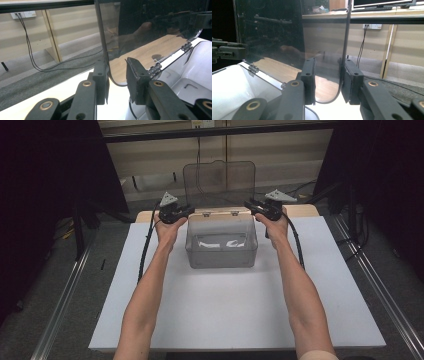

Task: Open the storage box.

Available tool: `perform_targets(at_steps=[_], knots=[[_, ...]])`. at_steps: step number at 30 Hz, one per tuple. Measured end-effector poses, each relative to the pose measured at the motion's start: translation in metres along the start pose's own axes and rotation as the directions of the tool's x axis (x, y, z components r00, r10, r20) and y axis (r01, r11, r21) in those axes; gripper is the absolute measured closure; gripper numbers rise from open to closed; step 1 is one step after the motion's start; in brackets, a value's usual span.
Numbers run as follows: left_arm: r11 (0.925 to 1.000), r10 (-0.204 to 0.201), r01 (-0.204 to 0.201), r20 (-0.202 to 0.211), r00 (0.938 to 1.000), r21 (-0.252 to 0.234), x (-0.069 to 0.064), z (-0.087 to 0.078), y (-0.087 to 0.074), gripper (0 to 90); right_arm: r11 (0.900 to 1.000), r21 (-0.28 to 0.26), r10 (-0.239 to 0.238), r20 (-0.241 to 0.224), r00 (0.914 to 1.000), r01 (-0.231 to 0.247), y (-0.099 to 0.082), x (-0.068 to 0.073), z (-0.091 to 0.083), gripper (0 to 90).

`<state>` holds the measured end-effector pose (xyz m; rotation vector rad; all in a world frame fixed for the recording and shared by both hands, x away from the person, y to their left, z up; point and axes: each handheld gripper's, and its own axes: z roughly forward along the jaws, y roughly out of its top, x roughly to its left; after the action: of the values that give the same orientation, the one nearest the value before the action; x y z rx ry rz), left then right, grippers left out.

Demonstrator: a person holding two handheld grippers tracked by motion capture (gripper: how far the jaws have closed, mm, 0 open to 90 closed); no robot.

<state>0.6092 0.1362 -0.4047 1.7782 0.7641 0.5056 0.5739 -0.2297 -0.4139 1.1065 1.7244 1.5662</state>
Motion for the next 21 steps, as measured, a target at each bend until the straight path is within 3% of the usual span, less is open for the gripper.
perform_targets(at_steps=[19,21], knots=[[0.9994,-0.006,0.007,-0.014,0.9999,0.035,0.0011,0.0054,0.0034,66.1,0.9998,0.014,0.015,0.01,0.9998,-0.015,-0.0016,-0.0007,0.0057,61.6],[0.9991,-0.027,0.028,-0.009,0.9996,0.032,0.0007,0.0063,0.0027,65.3,0.9998,0.013,0.013,0.011,0.9998,-0.013,-0.0017,-0.0004,0.0063,61.1]])
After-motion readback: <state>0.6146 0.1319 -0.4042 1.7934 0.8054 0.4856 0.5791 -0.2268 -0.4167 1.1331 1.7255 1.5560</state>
